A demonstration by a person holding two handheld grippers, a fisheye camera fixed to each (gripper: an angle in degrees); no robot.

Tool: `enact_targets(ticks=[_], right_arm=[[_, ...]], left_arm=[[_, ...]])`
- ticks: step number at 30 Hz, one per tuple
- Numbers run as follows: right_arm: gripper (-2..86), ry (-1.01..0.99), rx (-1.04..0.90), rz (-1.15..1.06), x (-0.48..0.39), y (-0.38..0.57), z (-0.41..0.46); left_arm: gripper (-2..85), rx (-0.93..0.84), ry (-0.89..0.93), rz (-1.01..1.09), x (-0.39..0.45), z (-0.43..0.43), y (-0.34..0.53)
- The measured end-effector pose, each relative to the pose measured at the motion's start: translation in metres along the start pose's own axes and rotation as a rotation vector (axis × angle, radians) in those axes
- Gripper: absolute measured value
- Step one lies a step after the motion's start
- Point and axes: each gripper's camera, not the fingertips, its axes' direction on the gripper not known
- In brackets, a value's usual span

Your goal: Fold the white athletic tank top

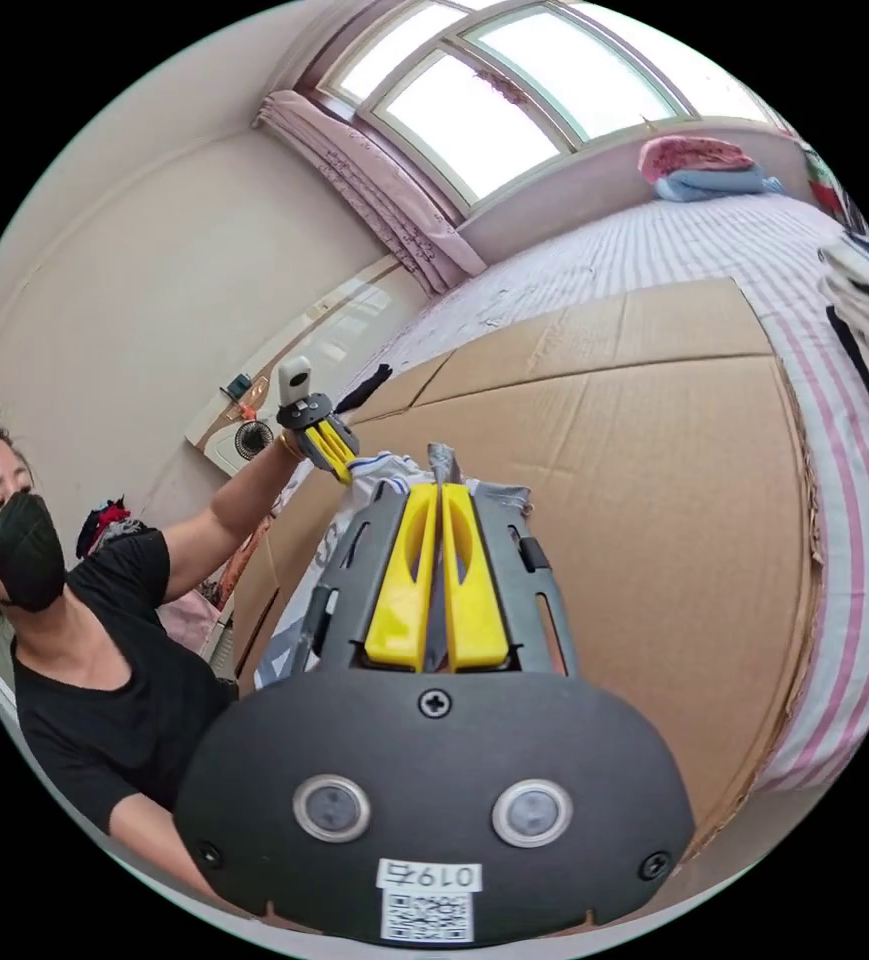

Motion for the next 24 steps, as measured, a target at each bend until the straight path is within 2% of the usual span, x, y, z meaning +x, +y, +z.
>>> enact_targets(ticks=[4, 7, 9, 14, 19, 24], right_arm=[[-0.5, -0.004, -0.069, 0.203, 0.036, -0.011, 0.022], [-0.5, 0.039, -0.110, 0.242, 0.043, -0.019, 0.031], [-0.5, 0.064, -0.108, 0.226, 0.041, -0.024, 0.031], [-0.5, -0.037, -0.014, 0.135, 0.030, -0.034, 0.024], [-0.3, 0.037, -0.146, 0.205, 0.038, -0.048, 0.055], [1.6, 0.114, -0.180, 0.202, 0.024, -0.059, 0.070]], left_arm=[[0.5, -0.005, 0.068, -0.055, -0.019, 0.003, 0.016], [0.4, 0.008, 0.107, -0.060, -0.025, 0.001, 0.025], [0.4, 0.040, 0.107, -0.023, -0.020, -0.005, 0.029], [0.7, 0.156, 0.063, 0.130, 0.007, -0.027, 0.045], [0.8, 0.155, 0.074, 0.033, -0.006, -0.021, 0.062], [0.7, 0.132, 0.080, -0.035, -0.013, -0.015, 0.072]])
